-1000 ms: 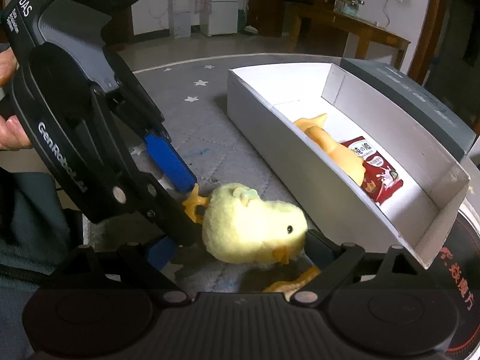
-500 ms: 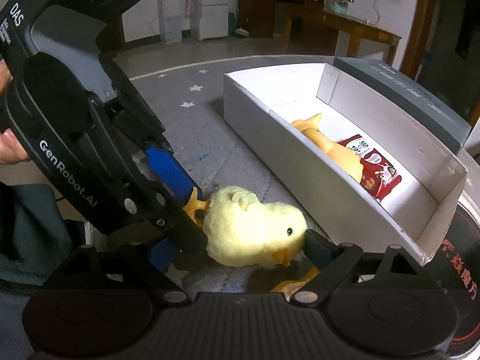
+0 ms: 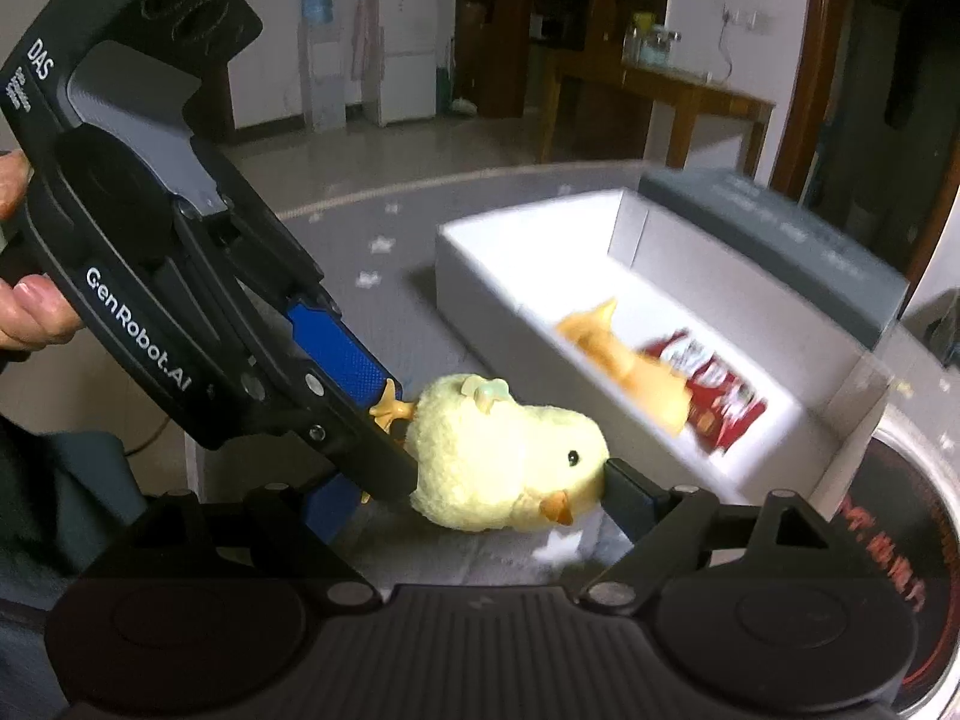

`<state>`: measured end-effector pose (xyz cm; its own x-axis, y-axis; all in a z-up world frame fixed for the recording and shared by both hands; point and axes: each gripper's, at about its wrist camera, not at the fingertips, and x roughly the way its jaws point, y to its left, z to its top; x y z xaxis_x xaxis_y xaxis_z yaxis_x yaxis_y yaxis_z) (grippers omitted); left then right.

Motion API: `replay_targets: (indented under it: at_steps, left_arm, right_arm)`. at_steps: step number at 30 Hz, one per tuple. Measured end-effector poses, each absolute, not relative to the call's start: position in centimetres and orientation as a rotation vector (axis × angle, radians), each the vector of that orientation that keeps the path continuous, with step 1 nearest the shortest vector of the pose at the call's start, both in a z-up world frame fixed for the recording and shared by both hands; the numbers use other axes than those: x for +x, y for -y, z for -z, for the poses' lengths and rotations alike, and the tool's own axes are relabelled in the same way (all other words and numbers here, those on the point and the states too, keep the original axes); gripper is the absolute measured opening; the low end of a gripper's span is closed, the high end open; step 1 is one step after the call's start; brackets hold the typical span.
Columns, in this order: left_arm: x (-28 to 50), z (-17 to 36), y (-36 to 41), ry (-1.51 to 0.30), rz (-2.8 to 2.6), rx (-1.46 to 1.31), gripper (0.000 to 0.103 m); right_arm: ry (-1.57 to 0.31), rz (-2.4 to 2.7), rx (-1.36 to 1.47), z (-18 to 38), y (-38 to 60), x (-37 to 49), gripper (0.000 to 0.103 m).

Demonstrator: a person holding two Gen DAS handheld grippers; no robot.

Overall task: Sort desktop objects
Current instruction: 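Grasp the yellow chick with the left tool and lift it, then drop the yellow chick into the white box by opening the left tool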

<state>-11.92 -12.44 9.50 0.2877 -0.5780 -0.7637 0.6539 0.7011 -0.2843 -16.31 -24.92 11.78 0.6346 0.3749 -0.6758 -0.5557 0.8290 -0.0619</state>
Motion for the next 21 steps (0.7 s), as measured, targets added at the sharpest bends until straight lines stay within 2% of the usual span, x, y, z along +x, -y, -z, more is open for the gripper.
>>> replay_targets:
  at_steps: [9,16,21]
  left_arm:
    - [-6.2,-11.4,15.6,-0.910,0.837,0.113,0.046]
    - [-0.6,-9.4,18.6,-0.984,0.842,0.091,0.046]
    - [0.7,-7.8,19.9,-1.012,0.833,0.101,0.046]
  right_arm:
    - [-0.579,-0.423,-0.301,-14.7,26.4,-13.2,0.086]
    - [-0.633,-0.316,-0.207,-13.0,28.7,-7.9,0.084]
    - [-0.684,-0.272,-0.139,-11.1,30.2,-5.5,0.084]
